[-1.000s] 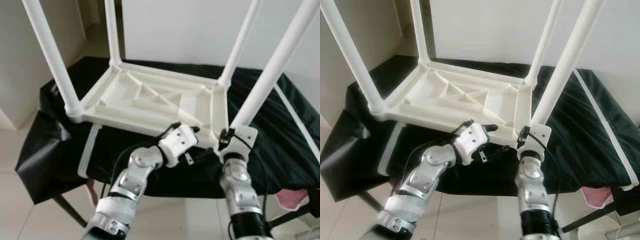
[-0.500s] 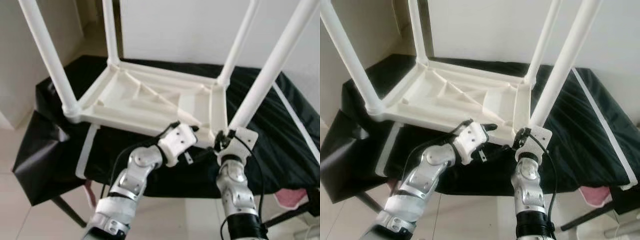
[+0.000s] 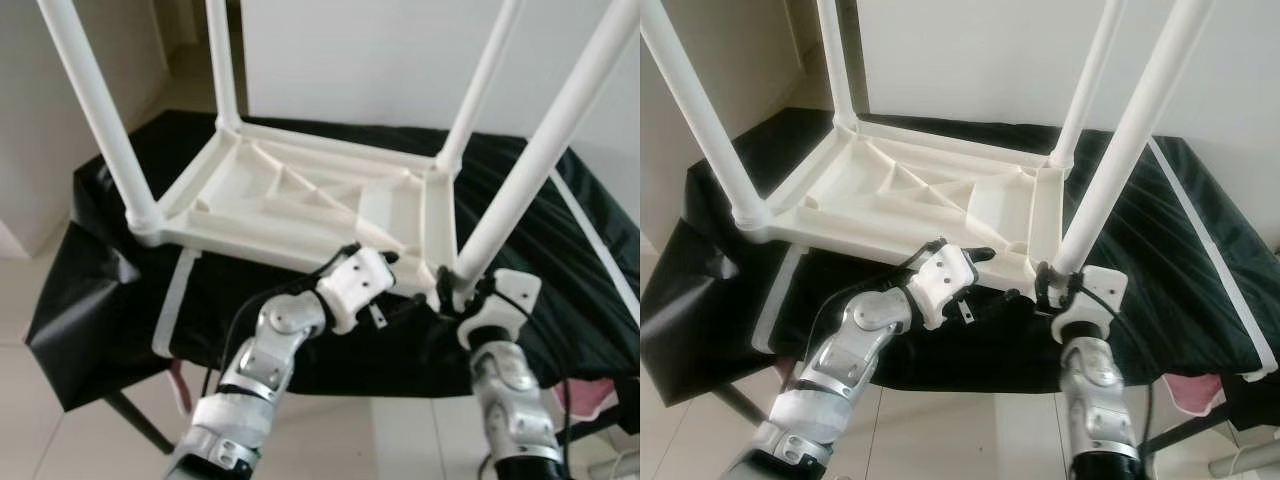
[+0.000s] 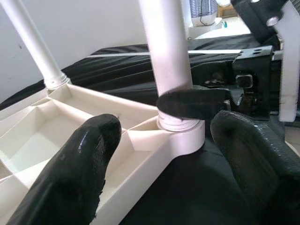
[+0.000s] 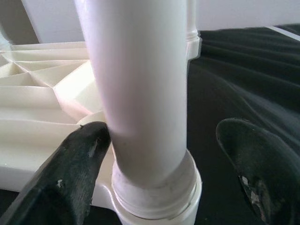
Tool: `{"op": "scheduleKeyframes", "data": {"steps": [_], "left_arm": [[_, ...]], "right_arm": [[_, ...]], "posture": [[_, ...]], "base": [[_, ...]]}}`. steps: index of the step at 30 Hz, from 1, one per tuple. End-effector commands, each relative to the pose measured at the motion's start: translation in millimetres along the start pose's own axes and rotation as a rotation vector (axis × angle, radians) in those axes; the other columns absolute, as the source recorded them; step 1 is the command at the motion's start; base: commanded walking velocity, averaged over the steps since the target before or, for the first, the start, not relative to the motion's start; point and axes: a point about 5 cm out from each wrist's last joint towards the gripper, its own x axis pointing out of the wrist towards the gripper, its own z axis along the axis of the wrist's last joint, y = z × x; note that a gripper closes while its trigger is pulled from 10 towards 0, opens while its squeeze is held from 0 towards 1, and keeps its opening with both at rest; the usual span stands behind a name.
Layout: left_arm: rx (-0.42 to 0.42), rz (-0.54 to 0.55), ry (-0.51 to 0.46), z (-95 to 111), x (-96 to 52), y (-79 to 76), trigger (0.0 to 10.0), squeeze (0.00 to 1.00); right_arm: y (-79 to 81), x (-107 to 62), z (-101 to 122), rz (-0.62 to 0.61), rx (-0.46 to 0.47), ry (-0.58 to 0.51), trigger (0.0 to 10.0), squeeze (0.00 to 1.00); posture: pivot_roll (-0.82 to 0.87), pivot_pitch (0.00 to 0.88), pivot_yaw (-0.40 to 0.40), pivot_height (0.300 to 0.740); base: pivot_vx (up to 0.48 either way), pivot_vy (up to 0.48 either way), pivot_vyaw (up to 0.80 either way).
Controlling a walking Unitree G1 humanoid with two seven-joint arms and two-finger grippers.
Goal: Building children table
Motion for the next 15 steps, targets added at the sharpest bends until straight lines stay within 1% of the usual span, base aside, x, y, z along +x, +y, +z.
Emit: {"op": "scheduleKeyframes", "data": {"steps": [1, 2, 3, 5, 6, 7, 9, 10, 12, 13, 14, 15], "left_arm": [[-0.001, 0.117, 0.013, -2, 0.3, 4.4, 10.0, 0.00], [0.000, 0.112, 0.013, -2, 0.5, 4.1, 10.0, 0.00], [0.000, 0.112, 0.013, -2, 0.5, 4.1, 10.0, 0.00], [0.001, 0.104, 0.015, -2, 0.7, 3.5, 10.0, 0.00], [0.001, 0.104, 0.015, -2, 0.7, 3.5, 10.0, 0.00], [0.005, 0.103, 0.011, -2, 0.6, 3.4, 10.0, 0.00], [0.005, 0.103, 0.011, -2, 0.6, 3.4, 10.0, 0.00], [0.009, 0.101, 0.009, -2, 0.4, 3.1, 10.0, 0.00], [0.009, 0.101, 0.009, -2, 0.4, 3.1, 10.0, 0.00], [0.009, 0.099, 0.010, -2, 0.4, 3.1, 10.0, 0.00], [0.009, 0.099, 0.010, -2, 0.4, 3.1, 10.0, 0.00], [0.008, 0.097, 0.013, -2, 0.4, 3.2, 10.0, 0.00]], "right_arm": [[0.6, -1.1, 1, 0.047, 0.003, 0.000, 10.0, 0.00], [-3.8, -1.0, 3, 0.094, -0.043, 0.005, 10.0, 0.00], [-3.8, -1.0, 3, 0.094, -0.043, 0.005, 10.0, 0.00], [-11.6, 0.7, 3, 0.184, -0.107, 0.044, 10.0, 0.00], [-11.6, 0.7, 3, 0.184, -0.107, 0.044, 10.0, 0.00], [-15.0, 2.4, 4, 0.217, -0.130, 0.054, 10.0, 0.00], [-15.0, 2.4, 4, 0.217, -0.130, 0.054, 10.0, 0.00], [-18.8, 5.9, 7, 0.246, -0.156, 0.060, 10.0, 0.00], [-18.8, 5.9, 7, 0.246, -0.156, 0.060, 10.0, 0.00], [-21.1, 10.3, 10, 0.280, -0.191, 0.066, 10.0, 0.00], [-21.1, 10.3, 10, 0.280, -0.191, 0.066, 10.0, 0.00], [-22.3, 14.2, 12, 0.315, -0.220, 0.075, 10.0, 0.00]], "posture": [[-0.05, 0.000, -0.056, 0.740], [-0.05, 0.000, -0.054, 0.740], [-0.05, 0.000, -0.054, 0.740], [-0.06, 0.000, -0.052, 0.740], [-0.06, 0.000, -0.052, 0.740], [-0.06, 0.000, -0.048, 0.740], [-0.06, 0.000, -0.048, 0.740], [-0.05, 0.000, -0.049, 0.740], [-0.05, 0.000, -0.049, 0.740], [-0.05, 0.000, -0.048, 0.740], [-0.05, 0.000, -0.048, 0.740], [-0.05, 0.000, -0.046, 0.740]], "base": [[0.000, 0.000, 0.00], [0.000, 0.000, 0.00], [0.000, 0.000, 0.00], [0.000, 0.000, 0.00], [0.000, 0.000, 0.00], [0.000, 0.000, 0.00], [0.000, 0.000, 0.00], [0.000, 0.000, 0.00], [0.000, 0.000, 0.00], [0.000, 0.000, 0.00], [0.000, 0.000, 0.00], [0.000, 0.000, 0.00]]}}
